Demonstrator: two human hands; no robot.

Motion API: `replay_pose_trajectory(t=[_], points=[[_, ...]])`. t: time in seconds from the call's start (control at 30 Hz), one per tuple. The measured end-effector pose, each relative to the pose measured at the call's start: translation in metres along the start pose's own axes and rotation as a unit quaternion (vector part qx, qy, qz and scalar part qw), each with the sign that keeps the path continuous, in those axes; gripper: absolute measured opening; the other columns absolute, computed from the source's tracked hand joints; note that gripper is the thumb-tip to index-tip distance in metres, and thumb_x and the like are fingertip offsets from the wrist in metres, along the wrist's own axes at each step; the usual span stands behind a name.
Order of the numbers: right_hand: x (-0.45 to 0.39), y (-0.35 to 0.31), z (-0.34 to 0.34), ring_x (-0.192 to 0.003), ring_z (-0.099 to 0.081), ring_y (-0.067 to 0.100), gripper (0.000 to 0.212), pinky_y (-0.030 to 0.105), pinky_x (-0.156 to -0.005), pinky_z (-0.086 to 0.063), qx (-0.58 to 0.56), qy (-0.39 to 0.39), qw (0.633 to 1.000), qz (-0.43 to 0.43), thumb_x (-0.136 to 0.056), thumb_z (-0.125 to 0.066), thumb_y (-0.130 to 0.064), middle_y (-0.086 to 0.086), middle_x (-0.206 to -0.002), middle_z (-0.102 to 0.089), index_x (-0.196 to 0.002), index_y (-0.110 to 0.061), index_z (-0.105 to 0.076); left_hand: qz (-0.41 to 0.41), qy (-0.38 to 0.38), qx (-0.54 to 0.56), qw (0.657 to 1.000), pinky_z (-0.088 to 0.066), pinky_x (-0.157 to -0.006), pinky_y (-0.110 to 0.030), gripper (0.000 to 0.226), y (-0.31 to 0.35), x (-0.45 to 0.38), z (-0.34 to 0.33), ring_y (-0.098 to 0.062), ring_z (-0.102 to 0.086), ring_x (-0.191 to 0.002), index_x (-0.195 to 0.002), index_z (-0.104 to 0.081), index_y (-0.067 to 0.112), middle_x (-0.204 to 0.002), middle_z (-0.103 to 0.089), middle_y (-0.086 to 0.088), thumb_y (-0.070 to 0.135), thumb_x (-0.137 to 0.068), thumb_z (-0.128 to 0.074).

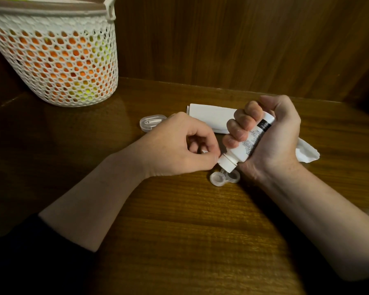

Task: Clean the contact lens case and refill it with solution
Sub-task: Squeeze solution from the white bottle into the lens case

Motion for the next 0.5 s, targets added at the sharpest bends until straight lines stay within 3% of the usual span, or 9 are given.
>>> replay_pose_trajectory(t=[0.5], points=[[-0.0002,0.0002,0.0007,-0.039,-0.037,0.014,0.04,0.021,-0.043,-0.036,0.003,-0.002,1.0,0.003,-0.099,-0.039,-0.028,-0.002,-0.05,-0.038,-0.059,-0.02,-0.039,-0.003,0.004,-0.007,1.0,-0.044,-0.056,-0.015,0.009,-0.0003,0.0,0.0011,-0.001,-0.056,-0.063,-0.087,-0.083,0.019,-0.074,-0.07,0.018,0.011,-0.089,-0.08]])
Point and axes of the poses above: each hand's wrist, its own x-axis away from the middle knuckle, its own z-axis out of the back of the hand, y = z × x, the point moved 8 cm from there along -x, towards the middle knuckle
